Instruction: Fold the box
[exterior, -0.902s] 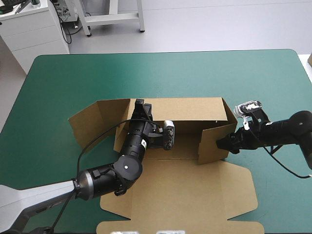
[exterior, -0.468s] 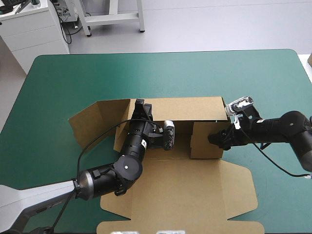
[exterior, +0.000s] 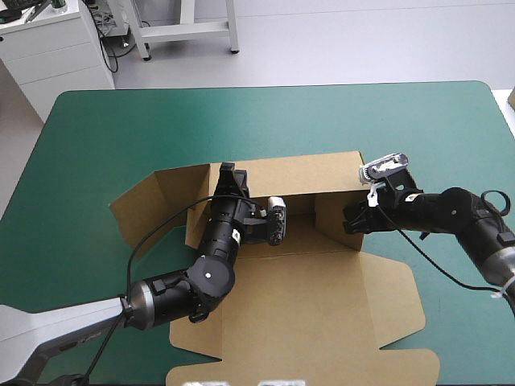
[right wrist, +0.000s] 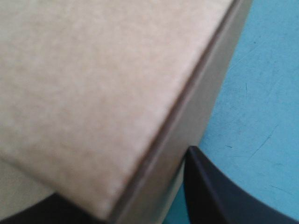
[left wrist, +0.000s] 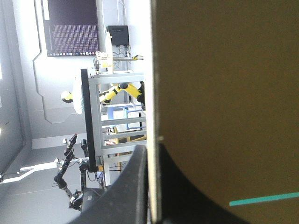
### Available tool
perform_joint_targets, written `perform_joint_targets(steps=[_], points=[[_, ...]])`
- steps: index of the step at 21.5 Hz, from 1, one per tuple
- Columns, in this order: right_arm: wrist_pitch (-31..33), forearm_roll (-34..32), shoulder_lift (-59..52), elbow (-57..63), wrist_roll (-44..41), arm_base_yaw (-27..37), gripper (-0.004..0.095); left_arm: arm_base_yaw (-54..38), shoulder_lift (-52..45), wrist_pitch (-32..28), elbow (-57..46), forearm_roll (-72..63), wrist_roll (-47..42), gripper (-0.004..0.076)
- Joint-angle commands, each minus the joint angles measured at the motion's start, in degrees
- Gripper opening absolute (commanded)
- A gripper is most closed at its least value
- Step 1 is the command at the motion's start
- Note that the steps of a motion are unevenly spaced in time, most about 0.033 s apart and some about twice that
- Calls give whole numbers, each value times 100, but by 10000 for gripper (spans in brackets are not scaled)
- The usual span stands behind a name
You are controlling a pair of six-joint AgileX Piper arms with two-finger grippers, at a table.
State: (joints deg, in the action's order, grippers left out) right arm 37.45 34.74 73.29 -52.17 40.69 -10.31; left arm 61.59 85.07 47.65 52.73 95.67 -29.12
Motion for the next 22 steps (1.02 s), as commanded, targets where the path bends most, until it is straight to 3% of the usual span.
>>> perform_joint_targets(steps=[1,2,3,13,15,17,20,22], points=[[-264,239,-146,-135,-10,-40,154,31,-180,12,143,331,-66,-32],[-304,239,-146,-135,-10,-40,33,31,-180,12,143,331,-66,-32],[-320,263,-146,-135,-10,-40,-11,31,-180,12,143,331,-66,-32],[-591,393,-146,-135,14,-40,-22,31,-51,38,143,371,-66,-3],[-796,393,-146,-135,-6,-40,-22,31,-51,38,143,371,-66,113],[-1035,393,-146,-135,-61,-40,-22,31,-51,38,143,405,-107,314],[-1247,393,-135,-135,-157,-40,-21,31,-51,13,143,495,-301,442],[-1462,393,-135,-135,-241,-40,-22,56,-51,42,143,574,-301,459]])
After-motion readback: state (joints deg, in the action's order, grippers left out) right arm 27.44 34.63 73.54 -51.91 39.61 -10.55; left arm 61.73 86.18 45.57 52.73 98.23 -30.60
